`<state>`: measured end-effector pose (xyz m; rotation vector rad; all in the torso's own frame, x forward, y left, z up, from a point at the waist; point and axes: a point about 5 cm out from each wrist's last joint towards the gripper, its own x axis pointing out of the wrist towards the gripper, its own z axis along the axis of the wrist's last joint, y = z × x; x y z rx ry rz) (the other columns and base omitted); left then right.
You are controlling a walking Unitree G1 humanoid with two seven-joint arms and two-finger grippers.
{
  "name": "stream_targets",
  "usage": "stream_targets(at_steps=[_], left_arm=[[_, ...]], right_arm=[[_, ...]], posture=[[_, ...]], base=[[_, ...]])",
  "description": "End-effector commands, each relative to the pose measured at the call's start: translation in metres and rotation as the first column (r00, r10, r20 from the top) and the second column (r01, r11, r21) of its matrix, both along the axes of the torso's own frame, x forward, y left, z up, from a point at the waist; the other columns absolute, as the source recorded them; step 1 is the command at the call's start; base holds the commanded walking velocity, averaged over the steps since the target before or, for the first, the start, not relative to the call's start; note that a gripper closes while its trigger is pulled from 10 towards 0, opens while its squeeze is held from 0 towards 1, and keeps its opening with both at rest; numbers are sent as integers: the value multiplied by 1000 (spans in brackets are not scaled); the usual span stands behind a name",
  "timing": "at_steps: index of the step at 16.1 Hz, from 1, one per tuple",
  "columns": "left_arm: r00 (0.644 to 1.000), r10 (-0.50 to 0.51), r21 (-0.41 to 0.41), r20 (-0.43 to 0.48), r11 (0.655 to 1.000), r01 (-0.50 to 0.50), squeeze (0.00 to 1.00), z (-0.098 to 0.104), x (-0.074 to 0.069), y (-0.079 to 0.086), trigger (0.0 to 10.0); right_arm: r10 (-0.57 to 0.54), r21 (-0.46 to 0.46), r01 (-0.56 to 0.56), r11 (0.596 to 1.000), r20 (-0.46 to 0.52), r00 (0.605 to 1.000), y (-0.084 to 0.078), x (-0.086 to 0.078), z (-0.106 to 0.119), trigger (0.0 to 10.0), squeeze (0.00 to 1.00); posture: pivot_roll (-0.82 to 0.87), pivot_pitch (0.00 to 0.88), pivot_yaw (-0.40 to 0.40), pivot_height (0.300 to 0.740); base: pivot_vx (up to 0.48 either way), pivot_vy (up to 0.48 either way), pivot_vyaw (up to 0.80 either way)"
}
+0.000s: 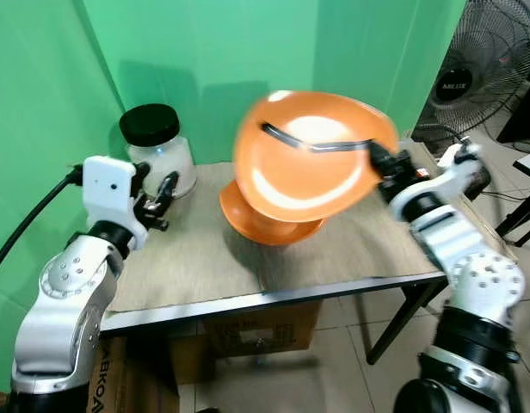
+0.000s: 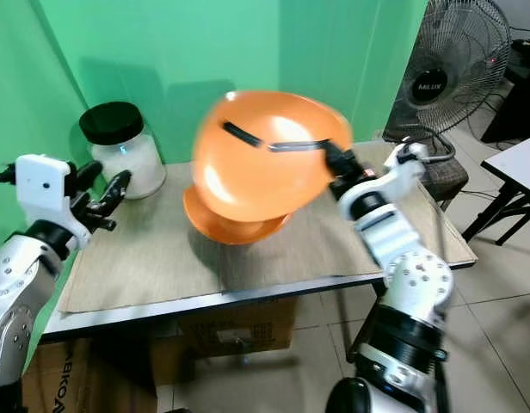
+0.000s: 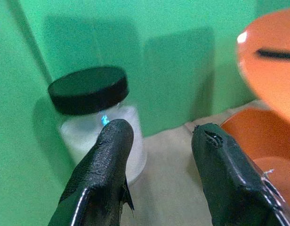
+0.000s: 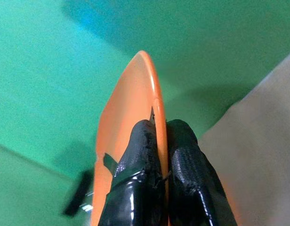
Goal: Setting the table
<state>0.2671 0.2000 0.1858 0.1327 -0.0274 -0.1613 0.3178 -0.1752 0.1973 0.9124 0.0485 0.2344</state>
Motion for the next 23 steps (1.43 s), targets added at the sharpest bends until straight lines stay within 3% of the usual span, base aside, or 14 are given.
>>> stream_targets(at_steps=[1, 4, 7, 11, 14, 17, 23], left_arm=[[999, 26, 16, 26, 1000, -26, 0, 5, -2, 1, 10000], [999, 23, 14, 44, 1000, -24, 0, 7, -4, -12, 10000], [998, 9, 12, 57, 1000, -10, 0, 8, -5, -22, 10000], [997, 14, -20, 74, 1000, -13, 0, 12, -1, -38, 10000], [996, 38, -37, 75, 999, -35, 0, 13, -2, -45, 10000], [998, 50, -53, 36, 997, -48, 0, 1, -11, -51, 10000], [997, 80, -95, 11, 992, -79, 0, 2, -11, -49, 10000]], right_arm=[[-35, -83, 40, 996, 57, 998, 1, -2, 14, 10000, 0], [-101, -72, 109, 991, 99, 990, -2, -10, 27, 10000, 0], [-92, -38, 97, 995, 124, 988, 1, -21, 29, 10000, 0], [-64, -102, 87, 991, 214, 975, -4, -36, 50, 10000, 0], [-83, -221, 131, 966, 212, 974, -12, -35, 50, 10000, 0], [-122, -248, 166, 954, 182, 976, -4, -30, 47, 10000, 0], [-114, -350, 180, 920, 200, 973, 6, -27, 46, 10000, 0]], posture=[[-42, 0, 78, 740], [-36, 0, 79, 740], [-47, 0, 88, 740], [-43, 0, 75, 740], [-23, 0, 49, 740], [-21, 0, 20, 740], [-8, 0, 25, 740]], base=[[0, 0, 0], [0, 0, -792], [0, 0, -800], [0, 0, -800], [0, 0, -800], [0, 0, -800], [0, 0, -800]])
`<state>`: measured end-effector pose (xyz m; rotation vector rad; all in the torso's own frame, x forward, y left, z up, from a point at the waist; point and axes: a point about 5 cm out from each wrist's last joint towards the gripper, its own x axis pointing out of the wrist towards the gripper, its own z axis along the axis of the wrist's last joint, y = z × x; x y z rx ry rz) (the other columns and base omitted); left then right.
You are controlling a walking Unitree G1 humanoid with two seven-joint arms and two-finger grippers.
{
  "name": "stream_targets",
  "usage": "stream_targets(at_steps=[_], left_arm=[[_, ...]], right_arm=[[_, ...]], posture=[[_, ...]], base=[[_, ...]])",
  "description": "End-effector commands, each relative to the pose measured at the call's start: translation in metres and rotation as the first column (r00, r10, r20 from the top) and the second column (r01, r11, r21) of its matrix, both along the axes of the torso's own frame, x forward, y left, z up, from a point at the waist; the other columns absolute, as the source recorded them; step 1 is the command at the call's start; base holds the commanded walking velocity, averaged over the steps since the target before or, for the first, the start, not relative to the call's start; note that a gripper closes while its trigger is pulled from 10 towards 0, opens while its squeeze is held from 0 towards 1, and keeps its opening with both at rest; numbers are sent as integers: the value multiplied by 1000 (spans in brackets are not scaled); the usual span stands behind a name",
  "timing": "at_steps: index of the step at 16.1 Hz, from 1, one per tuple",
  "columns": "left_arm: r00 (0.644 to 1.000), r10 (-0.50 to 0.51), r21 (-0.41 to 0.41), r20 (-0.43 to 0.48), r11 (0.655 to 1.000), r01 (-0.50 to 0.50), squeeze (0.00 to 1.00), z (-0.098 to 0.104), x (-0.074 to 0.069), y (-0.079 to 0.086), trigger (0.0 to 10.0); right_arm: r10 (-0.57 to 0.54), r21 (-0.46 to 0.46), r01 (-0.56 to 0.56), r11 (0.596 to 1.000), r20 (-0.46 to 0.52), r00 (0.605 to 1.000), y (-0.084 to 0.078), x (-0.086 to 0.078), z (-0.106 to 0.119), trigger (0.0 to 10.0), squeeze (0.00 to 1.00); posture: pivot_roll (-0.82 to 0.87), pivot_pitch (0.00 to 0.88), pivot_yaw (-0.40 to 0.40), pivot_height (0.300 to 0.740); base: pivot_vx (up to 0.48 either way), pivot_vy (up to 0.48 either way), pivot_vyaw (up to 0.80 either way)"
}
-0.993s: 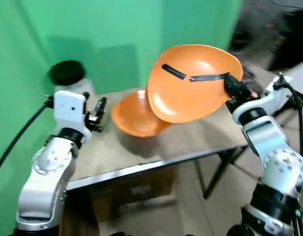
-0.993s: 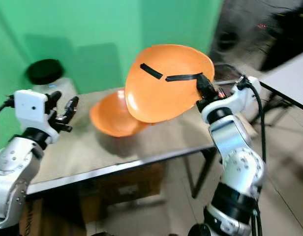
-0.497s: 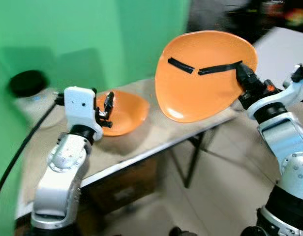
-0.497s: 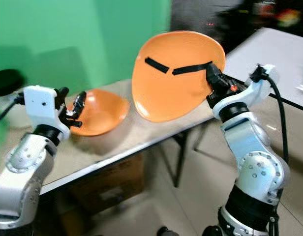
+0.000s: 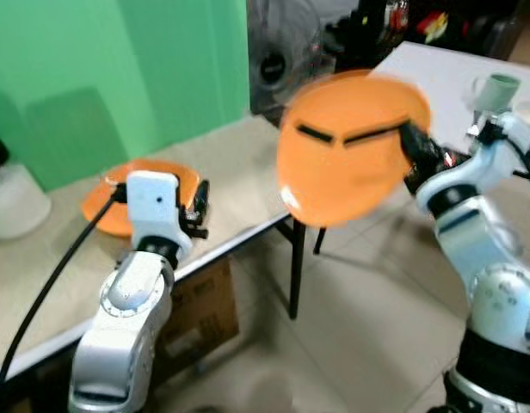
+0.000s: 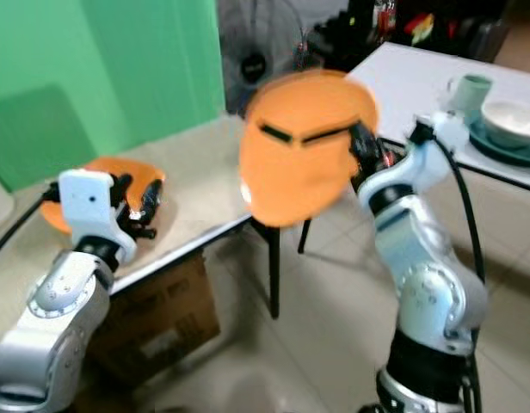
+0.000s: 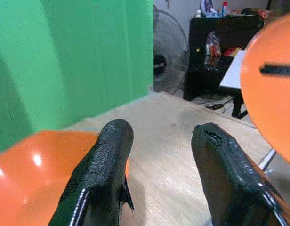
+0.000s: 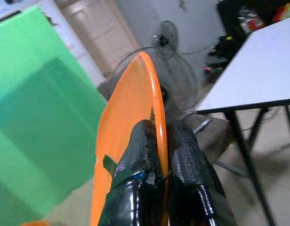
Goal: Setting the table
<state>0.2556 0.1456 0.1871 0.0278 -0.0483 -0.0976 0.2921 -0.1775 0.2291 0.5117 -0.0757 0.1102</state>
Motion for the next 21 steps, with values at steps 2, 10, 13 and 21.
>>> stream_targets(at_steps=[2, 10, 13, 21], left_arm=[[999, 42, -34, -31, 998, -43, 0, 0, 0, 9, 10000], [999, -30, 22, -11, 999, 31, 0, -6, 1, -4, 10000], [999, -46, 16, -4, 999, 46, 0, -6, 2, -5, 10000], [999, -52, 16, -3, 999, 52, 0, -8, 2, -2, 10000]], right_arm=[[29, -28, -27, 999, 61, 998, 10, -2, 11, 10000, 0], [-9, -242, 7, 970, -7, 1000, 13, -17, -14, 10000, 0], [-23, -251, 20, 968, -11, 1000, 12, -21, -17, 10000, 0], [-42, -275, 31, 961, -34, 999, 9, -24, -24, 10000, 0]], posture=[[-16, 0, 30, 740], [-59, 0, 54, 740], [-66, 0, 57, 740], [-69, 0, 53, 740]], base=[[0, 0, -800], [0, 0, -700], [0, 0, 0], [304, 0, -580]])
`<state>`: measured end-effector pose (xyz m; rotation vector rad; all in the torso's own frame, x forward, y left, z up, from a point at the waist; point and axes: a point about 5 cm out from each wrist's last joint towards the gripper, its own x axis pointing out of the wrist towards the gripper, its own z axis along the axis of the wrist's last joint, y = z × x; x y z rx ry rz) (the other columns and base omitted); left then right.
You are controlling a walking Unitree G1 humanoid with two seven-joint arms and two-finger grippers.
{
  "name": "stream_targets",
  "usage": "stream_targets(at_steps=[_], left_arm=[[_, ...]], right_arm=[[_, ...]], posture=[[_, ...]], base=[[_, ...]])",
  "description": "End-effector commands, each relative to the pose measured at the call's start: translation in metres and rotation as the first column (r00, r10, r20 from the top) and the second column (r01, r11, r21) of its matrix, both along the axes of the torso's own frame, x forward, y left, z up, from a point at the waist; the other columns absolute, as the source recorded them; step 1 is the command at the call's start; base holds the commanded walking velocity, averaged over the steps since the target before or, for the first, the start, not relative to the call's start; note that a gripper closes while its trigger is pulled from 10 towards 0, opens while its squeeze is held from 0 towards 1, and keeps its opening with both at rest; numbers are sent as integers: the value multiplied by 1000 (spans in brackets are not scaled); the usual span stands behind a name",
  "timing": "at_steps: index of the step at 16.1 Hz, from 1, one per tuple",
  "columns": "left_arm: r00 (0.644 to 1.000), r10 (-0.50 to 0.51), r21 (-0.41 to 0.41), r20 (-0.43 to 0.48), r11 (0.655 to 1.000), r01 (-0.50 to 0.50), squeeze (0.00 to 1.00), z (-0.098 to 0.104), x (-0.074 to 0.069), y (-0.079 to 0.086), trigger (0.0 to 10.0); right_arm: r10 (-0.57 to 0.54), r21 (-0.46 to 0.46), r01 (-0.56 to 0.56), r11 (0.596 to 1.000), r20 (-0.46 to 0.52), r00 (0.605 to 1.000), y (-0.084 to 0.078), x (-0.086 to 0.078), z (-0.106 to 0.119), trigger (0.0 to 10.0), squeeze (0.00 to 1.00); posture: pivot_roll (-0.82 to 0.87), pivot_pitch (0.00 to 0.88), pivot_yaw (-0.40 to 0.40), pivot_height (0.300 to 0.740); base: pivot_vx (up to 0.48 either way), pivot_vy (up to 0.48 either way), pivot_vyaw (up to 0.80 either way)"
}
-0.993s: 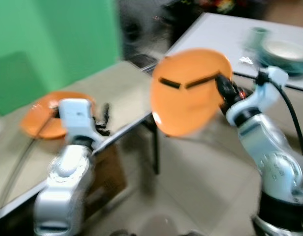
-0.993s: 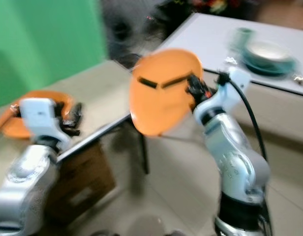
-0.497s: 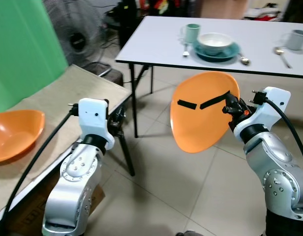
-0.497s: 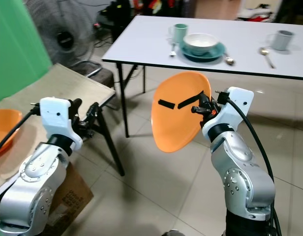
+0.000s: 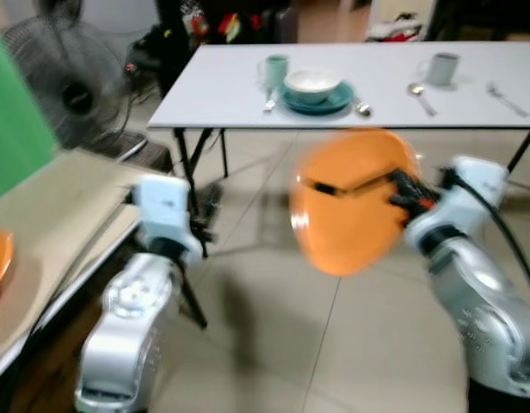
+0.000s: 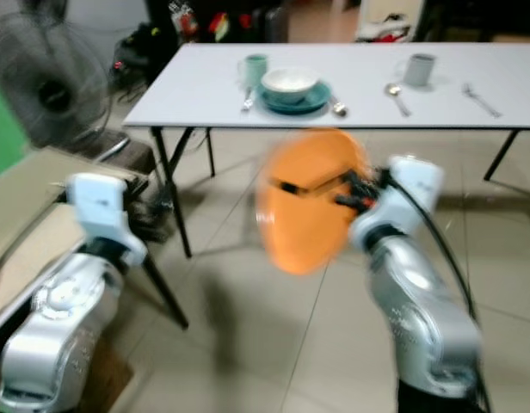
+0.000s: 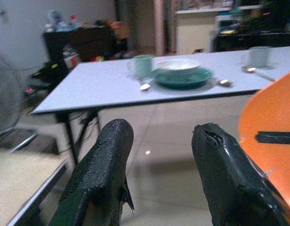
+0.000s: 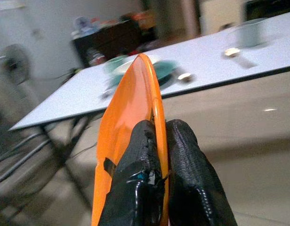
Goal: Setting the table
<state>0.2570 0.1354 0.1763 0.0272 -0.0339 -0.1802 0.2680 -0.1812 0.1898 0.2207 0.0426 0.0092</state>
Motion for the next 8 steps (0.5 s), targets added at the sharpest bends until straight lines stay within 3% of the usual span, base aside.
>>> stream_targets(at_steps=[1, 6, 8], left_arm=[[999, 30, 14, 14, 999, -30, 0, 2, 1, 8, 10000], [1000, 20, 18, 23, 1000, -21, 0, 3, 3, 7, 10000], [999, 17, 8, 34, 1000, -17, 0, 6, 5, 6, 10000]], right_arm=[[52, 12, -53, 999, 77, 996, 12, 1, 14, 10000, 0], [32, 19, -33, 999, 69, 997, 7, 1, 13, 10000, 0], [36, 10, -36, 999, 75, 997, 7, 3, 14, 10000, 0]], posture=[[-69, 0, 50, 740], [-73, 0, 48, 740], [-78, 0, 40, 740]], base=[[326, 0, -594], [326, 0, -557], [324, 0, 0]])
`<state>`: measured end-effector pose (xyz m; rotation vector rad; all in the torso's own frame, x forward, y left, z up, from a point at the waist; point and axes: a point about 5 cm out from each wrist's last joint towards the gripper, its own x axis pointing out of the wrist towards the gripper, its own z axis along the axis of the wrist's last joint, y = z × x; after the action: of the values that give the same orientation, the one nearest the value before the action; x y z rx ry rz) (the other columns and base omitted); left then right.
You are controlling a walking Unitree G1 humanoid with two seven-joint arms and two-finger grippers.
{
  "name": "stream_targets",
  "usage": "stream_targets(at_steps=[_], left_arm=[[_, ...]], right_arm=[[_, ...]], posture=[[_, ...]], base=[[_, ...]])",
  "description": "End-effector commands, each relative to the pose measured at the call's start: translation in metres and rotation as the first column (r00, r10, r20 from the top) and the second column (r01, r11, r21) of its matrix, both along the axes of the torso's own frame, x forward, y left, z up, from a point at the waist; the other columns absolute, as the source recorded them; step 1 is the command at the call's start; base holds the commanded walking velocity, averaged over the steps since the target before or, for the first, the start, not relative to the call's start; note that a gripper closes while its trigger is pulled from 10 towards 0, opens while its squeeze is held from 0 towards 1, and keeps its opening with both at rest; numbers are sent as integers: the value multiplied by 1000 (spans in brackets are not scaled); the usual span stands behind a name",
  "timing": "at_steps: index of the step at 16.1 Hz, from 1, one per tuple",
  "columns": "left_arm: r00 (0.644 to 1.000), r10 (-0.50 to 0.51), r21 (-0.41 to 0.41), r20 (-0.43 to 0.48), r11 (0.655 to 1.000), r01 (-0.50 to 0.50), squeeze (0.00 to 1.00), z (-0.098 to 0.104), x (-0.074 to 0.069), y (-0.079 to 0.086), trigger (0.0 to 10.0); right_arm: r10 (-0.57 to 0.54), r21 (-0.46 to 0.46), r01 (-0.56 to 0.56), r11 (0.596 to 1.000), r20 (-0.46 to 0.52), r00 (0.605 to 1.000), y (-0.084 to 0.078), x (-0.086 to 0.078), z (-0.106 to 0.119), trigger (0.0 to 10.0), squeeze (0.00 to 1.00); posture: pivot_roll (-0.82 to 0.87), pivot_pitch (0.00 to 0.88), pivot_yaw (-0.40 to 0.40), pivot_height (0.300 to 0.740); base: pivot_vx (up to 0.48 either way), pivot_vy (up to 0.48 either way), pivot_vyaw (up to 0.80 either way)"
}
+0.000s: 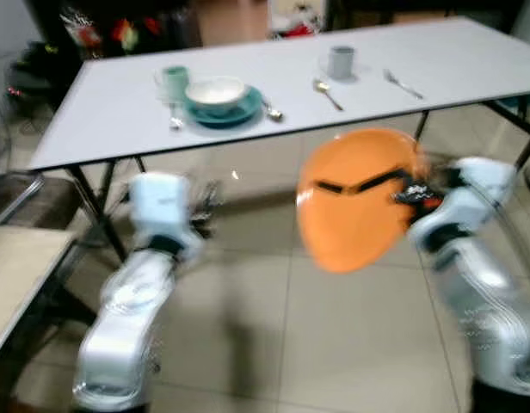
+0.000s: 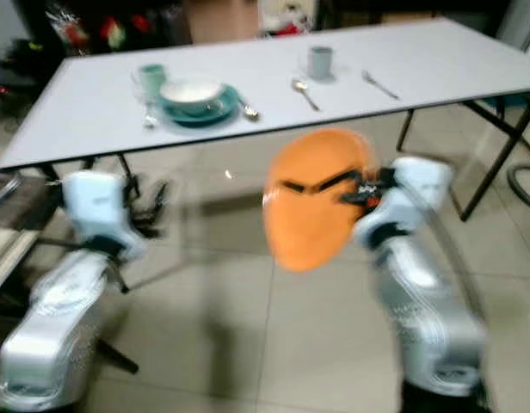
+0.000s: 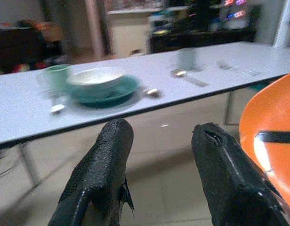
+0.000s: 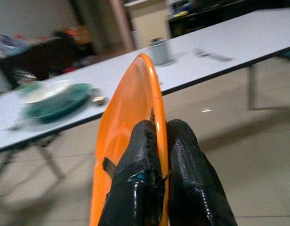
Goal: Setting the table
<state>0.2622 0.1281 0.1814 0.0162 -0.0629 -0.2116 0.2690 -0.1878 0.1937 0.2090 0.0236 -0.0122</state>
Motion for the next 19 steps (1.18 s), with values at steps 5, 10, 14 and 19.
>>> stream_targets(at_steps=[5, 10, 14, 19], left_arm=[[998, 59, 9, 21, 998, -59, 0, 4, 1, 16, 10000], [998, 66, 17, 23, 998, -66, 0, 4, 2, 17, 10000], [998, 51, 22, 23, 998, -52, 0, 4, 4, 15, 10000], [999, 42, 26, 24, 999, -43, 0, 5, 5, 14, 10000]], right_arm=[[86, 2, -86, 996, 63, 994, 20, 0, 11, 10000, 0], [131, -44, -129, 991, 49, 990, 29, -2, 9, 10000, 0], [113, -29, -112, 993, 41, 993, 26, -3, 8, 10000, 0], [100, -29, -98, 995, 47, 994, 23, -1, 10, 10000, 0]], posture=[[-80, 0, 47, 740], [-105, 0, 40, 740], [-109, 0, 47, 740], [-108, 0, 48, 740]], base=[[325, 0, 0], [325, 0, 0], [325, 0, -522], [324, 0, -763]])
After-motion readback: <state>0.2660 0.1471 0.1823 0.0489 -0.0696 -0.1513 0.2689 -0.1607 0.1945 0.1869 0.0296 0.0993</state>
